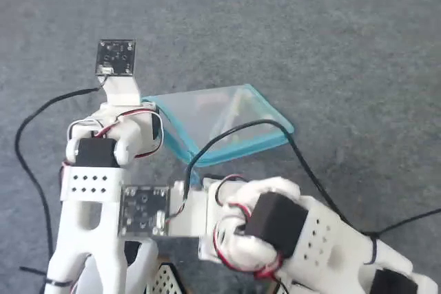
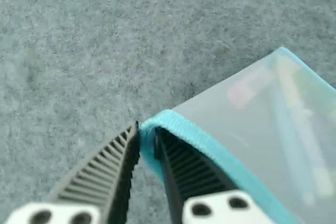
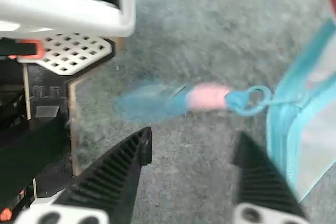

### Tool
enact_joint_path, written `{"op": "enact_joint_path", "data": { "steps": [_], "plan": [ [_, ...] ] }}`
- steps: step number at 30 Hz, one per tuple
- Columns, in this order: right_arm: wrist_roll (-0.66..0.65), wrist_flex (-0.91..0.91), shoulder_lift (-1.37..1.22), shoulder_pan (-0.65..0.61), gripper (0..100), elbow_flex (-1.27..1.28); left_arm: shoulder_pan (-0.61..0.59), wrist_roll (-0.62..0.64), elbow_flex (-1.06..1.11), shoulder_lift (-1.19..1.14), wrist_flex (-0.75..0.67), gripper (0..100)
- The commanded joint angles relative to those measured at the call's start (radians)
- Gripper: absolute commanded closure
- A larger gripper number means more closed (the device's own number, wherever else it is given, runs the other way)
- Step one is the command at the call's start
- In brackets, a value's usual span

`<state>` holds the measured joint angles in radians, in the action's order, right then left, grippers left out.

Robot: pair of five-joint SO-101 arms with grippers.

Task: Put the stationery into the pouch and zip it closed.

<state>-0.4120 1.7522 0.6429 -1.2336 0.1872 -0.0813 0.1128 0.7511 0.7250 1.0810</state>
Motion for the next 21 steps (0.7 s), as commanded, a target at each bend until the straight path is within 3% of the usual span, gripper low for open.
{"op": "enact_joint_path", "data": {
  "steps": [1,4,8,10,15,21],
  "plan": [
    [-0.035,-0.019,0.070,-0.039,63.6,-0.015,-0.009,0.026,-0.074,-0.003,0.003,99],
    [-0.037,-0.025,0.154,0.030,63.7,-0.037,-0.009,0.026,-0.074,-0.003,0.006,99],
    [-0.041,-0.147,0.255,0.375,63.7,0.034,-0.009,0.026,-0.074,-0.005,0.023,99],
    [-0.043,-0.274,0.262,0.484,63.7,0.163,-0.009,0.026,-0.074,-0.005,0.032,99],
    [-0.069,-0.615,0.262,0.496,63.7,0.522,-0.009,0.023,-0.074,-0.005,0.034,99],
    [-0.112,-0.700,0.259,0.426,63.7,0.643,-0.009,0.021,-0.074,-0.005,0.034,99]
  ]
}}
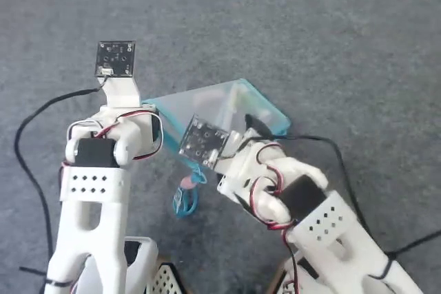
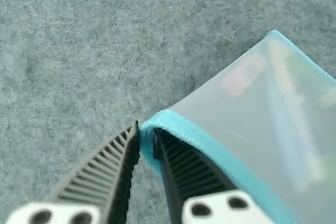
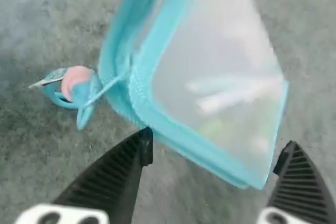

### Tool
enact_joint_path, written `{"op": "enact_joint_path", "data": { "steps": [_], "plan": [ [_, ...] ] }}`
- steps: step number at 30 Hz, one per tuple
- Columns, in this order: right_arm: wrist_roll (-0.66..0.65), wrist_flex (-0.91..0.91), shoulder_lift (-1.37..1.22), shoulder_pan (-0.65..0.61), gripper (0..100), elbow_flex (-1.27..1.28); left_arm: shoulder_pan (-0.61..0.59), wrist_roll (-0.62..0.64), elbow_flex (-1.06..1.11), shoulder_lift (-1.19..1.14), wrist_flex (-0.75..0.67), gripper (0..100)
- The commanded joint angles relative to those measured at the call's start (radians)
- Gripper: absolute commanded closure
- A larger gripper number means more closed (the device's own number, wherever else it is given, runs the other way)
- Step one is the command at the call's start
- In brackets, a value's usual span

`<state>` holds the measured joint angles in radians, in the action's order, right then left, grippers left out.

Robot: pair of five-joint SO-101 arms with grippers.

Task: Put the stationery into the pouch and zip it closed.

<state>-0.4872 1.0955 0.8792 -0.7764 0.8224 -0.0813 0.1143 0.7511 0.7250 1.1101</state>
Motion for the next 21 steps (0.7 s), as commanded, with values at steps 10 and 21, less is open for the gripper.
{"op": "enact_joint_path", "data": {
  "steps": [10,21],
  "plan": [
    [-0.046,0.016,0.028,-0.147,63.6,0.011,-0.009,0.020,-0.074,-0.005,0.005,99],
    [-0.041,-0.061,0.016,-0.139,63.7,0.012,-0.008,0.020,-0.073,-0.005,0.006,99]
  ]
}}
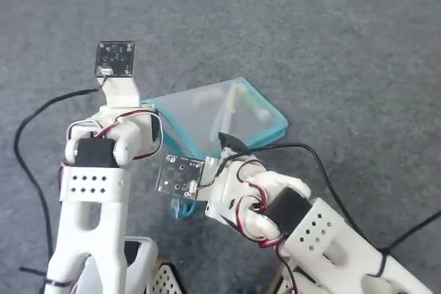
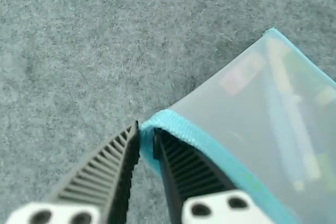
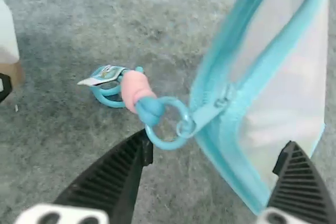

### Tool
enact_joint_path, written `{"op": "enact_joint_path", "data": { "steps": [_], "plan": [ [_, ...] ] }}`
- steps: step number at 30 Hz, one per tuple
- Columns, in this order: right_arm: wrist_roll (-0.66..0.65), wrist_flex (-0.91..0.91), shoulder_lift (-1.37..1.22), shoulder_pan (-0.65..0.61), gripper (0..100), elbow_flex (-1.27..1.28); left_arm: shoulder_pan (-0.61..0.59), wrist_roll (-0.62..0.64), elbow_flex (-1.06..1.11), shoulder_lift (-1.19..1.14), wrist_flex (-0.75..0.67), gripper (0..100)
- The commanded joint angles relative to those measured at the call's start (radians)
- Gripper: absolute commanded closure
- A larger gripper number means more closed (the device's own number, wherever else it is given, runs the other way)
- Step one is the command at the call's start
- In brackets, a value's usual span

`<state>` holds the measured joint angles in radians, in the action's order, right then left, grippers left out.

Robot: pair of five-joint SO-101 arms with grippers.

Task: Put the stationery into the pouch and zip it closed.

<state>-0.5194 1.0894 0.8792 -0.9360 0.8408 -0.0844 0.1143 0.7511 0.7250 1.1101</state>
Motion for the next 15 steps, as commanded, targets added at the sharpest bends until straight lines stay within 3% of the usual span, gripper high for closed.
{"op": "enact_joint_path", "data": {
  "steps": [1,8,15],
  "plan": [
    [-0.009,-0.073,0.016,0.028,63.7,-0.006,-0.005,0.020,-0.073,-0.005,0.006,99],
    [-0.014,-0.194,-0.067,0.038,65.9,-0.012,0.011,0.018,-0.074,-0.005,0.026,99],
    [-0.021,-0.200,-0.197,0.056,89.7,-0.104,0.017,0.017,-0.074,-0.005,0.032,99]
  ]
}}
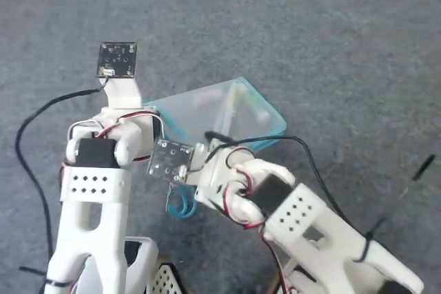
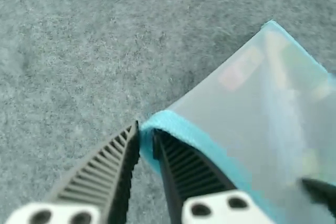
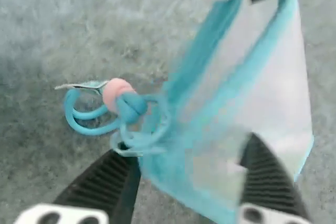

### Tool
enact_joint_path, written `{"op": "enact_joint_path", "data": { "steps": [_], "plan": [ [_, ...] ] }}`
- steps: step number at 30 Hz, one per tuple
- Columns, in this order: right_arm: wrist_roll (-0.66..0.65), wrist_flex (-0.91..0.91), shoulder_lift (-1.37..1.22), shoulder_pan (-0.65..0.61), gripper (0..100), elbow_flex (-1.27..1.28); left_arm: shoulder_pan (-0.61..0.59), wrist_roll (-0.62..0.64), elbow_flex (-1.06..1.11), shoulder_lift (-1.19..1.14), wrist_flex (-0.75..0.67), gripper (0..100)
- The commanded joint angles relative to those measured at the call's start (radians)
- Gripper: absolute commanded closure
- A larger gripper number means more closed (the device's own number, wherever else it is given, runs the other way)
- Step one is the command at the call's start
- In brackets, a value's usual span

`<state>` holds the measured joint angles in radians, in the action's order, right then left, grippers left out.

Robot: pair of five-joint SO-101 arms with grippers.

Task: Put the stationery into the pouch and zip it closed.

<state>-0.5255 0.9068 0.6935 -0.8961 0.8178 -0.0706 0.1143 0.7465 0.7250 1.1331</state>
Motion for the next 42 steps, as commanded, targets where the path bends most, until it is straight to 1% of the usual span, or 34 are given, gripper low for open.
{"op": "enact_joint_path", "data": {
  "steps": [1,3,5,8,10,12,15,18,21,23,26,29,32,35,39,42],
  "plan": [
    [-0.015,-0.018,-0.015,0.030,93.4,-0.094,0.003,0.011,-0.070,-0.005,0.009,99],
    [-0.014,-0.018,-0.022,0.076,99.8,-0.115,0.003,-0.012,-0.070,-0.003,0.009,99],
    [-0.014,-0.024,-0.022,0.130,98.5,-0.123,0.005,-0.031,-0.070,0.003,0.009,99],
    [-0.012,-0.025,-0.024,0.196,99.1,-0.138,0.025,-0.057,-0.090,0.005,0.012,98],
    [0.015,-0.025,-0.024,0.236,99.1,-0.157,0.043,-0.077,-0.134,0.005,0.052,94],
    [0.040,-0.019,-0.024,0.269,99.2,-0.183,0.069,-0.103,-0.214,0.005,0.132,88],
    [0.068,-0.018,-0.025,0.291,99.2,-0.204,0.095,-0.144,-0.366,0.006,0.293,83],
    [0.078,-0.018,-0.025,0.291,99.2,-0.210,0.095,-0.160,-0.512,0.006,0.459,80],
    [0.080,-0.018,-0.025,0.291,99.2,-0.213,0.095,-0.235,-0.615,0.006,0.578,79],
    [0.095,-0.018,-0.025,0.288,99.2,-0.215,0.103,-0.298,-0.636,0.006,0.623,79],
    [0.135,-0.012,-0.025,0.288,99.2,-0.247,0.141,-0.362,-0.576,0.015,0.617,79],
    [0.178,0.074,-0.024,0.289,99.2,-0.328,0.209,-0.368,-0.455,0.092,0.580,79],
    [0.215,0.174,-0.021,0.285,99.2,-0.417,0.267,-0.364,-0.311,0.222,0.505,79],
    [0.222,0.213,-0.019,0.282,99.2,-0.450,0.273,-0.350,-0.174,0.316,0.397,79],
    [0.224,0.223,-0.022,0.232,99.1,-0.446,0.282,-0.336,-0.042,0.362,0.278,77],
    [0.242,0.223,-0.024,0.213,99.1,-0.445,0.296,-0.334,-0.015,0.393,0.242,73]
  ]
}}
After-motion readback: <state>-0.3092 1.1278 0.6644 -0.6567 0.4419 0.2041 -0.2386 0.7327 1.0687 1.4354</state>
